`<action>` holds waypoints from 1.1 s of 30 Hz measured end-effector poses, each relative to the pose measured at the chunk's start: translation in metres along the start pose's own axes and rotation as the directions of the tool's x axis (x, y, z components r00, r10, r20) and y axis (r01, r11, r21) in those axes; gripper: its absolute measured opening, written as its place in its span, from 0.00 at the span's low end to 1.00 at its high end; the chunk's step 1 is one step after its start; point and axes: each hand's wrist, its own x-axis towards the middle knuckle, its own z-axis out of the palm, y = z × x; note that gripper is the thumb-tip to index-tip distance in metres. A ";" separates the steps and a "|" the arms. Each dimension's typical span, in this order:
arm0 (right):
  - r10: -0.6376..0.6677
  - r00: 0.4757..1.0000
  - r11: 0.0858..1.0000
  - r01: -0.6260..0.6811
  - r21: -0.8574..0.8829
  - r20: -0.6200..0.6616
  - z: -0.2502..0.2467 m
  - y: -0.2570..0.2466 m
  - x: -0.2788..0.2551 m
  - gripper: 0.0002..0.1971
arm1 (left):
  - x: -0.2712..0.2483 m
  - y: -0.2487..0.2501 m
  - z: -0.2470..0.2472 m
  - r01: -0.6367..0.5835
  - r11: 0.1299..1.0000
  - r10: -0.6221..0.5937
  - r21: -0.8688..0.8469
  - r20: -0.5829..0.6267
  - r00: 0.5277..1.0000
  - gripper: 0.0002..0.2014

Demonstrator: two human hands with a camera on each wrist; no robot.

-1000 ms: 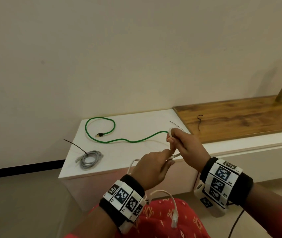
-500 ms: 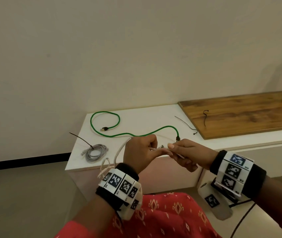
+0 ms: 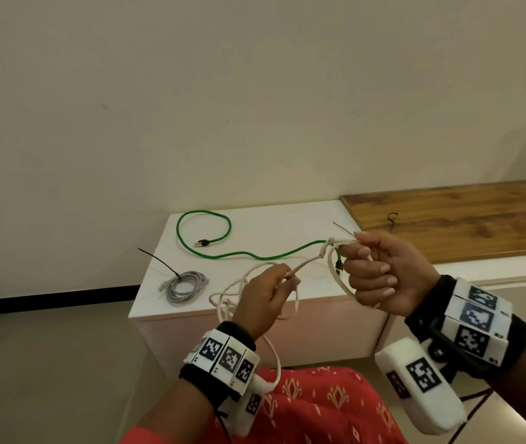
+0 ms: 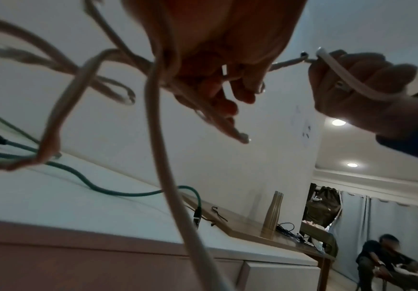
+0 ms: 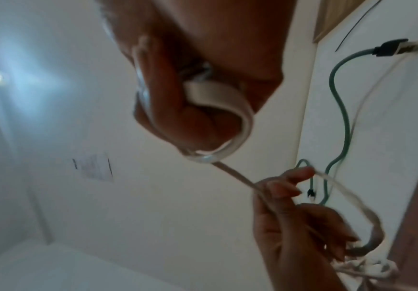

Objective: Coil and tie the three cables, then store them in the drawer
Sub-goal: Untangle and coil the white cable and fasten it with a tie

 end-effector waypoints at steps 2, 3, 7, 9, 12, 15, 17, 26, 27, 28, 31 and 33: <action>-0.087 0.996 0.996 0.087 0.015 -0.010 0.002 -0.002 0.000 0.18 | -0.003 -0.005 0.005 0.005 0.993 -0.009 0.116 0.039 0.999 0.18; -0.130 0.991 0.991 0.130 0.026 -0.010 0.003 -0.003 0.000 0.18 | -0.005 -0.005 0.006 0.003 0.987 -0.015 0.163 0.074 0.997 0.14; -0.302 0.951 0.950 0.306 0.063 -0.065 0.004 -0.011 -0.005 0.19 | -0.017 0.005 0.012 0.000 0.960 -0.038 0.280 0.131 0.991 0.16; -0.396 0.910 0.914 0.404 0.048 -0.119 0.003 -0.014 -0.007 0.20 | -0.021 0.013 0.012 -0.075 0.915 0.029 0.397 0.120 0.992 0.16; -0.524 0.842 0.848 0.529 0.008 -0.126 0.007 -0.008 0.001 0.16 | -0.028 0.019 0.020 -0.236 0.780 0.143 0.579 0.203 0.969 0.31; -0.662 0.684 0.746 0.638 -0.188 -0.305 0.012 0.001 0.006 0.08 | -0.028 0.024 0.027 -0.316 0.656 0.201 0.685 0.245 0.948 0.36; -0.734 0.599 0.678 0.630 -0.379 -0.319 0.010 0.008 0.010 0.07 | -0.029 0.027 0.029 -0.345 0.628 0.240 0.698 0.247 0.939 0.35; -0.791 0.611 0.004 -0.004 -1.000 -0.006 -0.015 0.027 0.014 0.08 | -0.025 0.036 0.030 -0.346 0.596 0.233 0.725 0.257 0.938 0.26; -0.769 0.639 -0.068 -0.101 -0.993 -0.012 -0.016 0.028 0.013 0.10 | -0.024 0.035 0.027 -0.334 0.607 0.219 0.722 0.252 0.943 0.25; -0.740 0.671 -0.123 -0.201 -0.972 -0.045 -0.017 0.028 0.012 0.11 | -0.023 0.033 0.025 -0.329 0.615 0.213 0.717 0.251 0.944 0.25; -0.639 0.749 -0.272 -0.433 -0.860 -0.176 -0.014 0.034 0.015 0.06 | -0.020 0.028 0.020 -0.298 0.642 0.154 0.706 0.261 0.953 0.23; -0.587 0.783 -0.398 -0.500 -0.769 -0.205 -0.007 0.038 0.018 0.06 | -0.018 0.024 0.017 -0.218 0.725 0.110 0.653 0.202 0.973 0.22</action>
